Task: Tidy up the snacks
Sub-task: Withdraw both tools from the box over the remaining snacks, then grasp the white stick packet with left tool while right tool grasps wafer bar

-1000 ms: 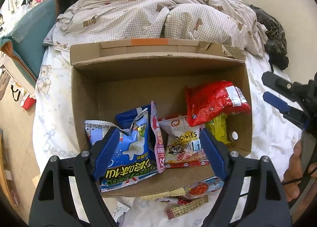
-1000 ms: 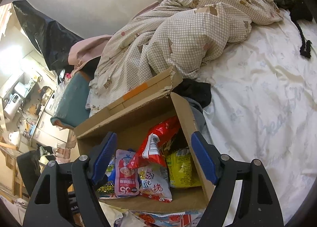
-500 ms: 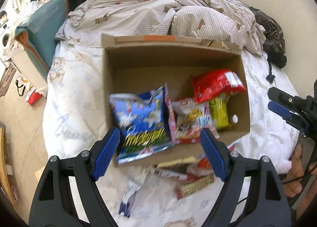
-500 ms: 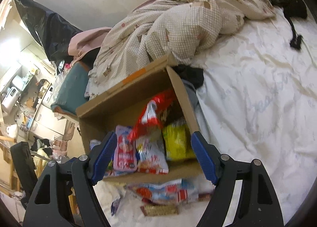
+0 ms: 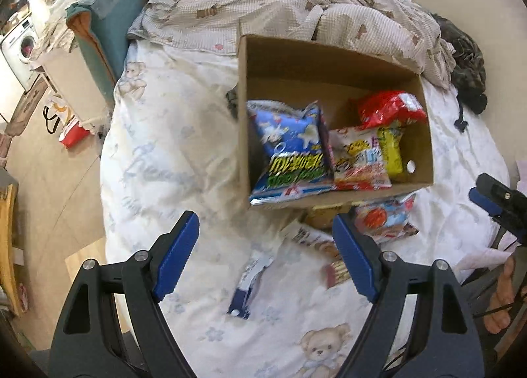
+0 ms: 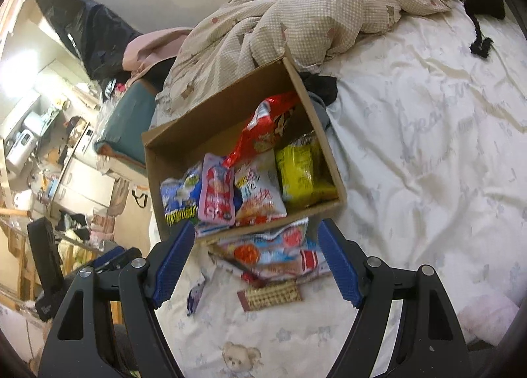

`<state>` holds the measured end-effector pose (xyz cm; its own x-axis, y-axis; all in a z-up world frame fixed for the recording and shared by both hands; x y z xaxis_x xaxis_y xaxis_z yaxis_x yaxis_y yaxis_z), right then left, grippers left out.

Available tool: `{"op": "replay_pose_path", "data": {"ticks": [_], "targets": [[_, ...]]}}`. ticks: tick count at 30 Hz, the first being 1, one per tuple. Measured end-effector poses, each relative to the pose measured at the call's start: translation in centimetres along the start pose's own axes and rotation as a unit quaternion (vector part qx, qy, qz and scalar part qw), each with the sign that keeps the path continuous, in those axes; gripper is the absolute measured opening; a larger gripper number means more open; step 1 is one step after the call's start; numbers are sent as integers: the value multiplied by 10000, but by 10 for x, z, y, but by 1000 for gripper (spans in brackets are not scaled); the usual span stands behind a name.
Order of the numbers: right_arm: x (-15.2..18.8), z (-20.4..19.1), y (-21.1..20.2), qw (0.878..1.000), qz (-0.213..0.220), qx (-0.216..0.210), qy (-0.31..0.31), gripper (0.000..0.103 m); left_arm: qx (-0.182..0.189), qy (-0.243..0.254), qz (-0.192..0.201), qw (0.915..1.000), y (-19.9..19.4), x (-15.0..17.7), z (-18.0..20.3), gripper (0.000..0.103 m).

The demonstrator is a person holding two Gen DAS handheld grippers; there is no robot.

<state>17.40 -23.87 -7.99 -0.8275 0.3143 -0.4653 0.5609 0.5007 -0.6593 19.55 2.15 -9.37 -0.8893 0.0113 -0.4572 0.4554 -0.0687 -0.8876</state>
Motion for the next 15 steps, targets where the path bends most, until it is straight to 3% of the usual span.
{"op": "replay_pose_path", "data": {"ticks": [8,11,15], "targets": [[21,-4,-6,9999,-159,-13,-28,80,-136,-202,-292,9993,9,16,-24,81],[24,-3,-7,9998,-176,-18,-28,80,-23,-509,-318,9982,13,16,-36,81],[26,0,-2,9997,-250,18,44,80,55,-682,-825,9942,37,27,-42,80]]}}
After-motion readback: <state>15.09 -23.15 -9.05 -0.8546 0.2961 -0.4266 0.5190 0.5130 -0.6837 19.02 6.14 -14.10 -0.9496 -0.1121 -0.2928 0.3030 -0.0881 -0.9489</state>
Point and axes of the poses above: each gripper's, at about its wrist camera, not at the fingertips, and y roughly the way its jaws point, z to its right, x to its underside, the point moved 6 cm from there along y, roughly the way its jaws point, and after that the axes turned 3 degrees about -x, right-handed, at the moved point
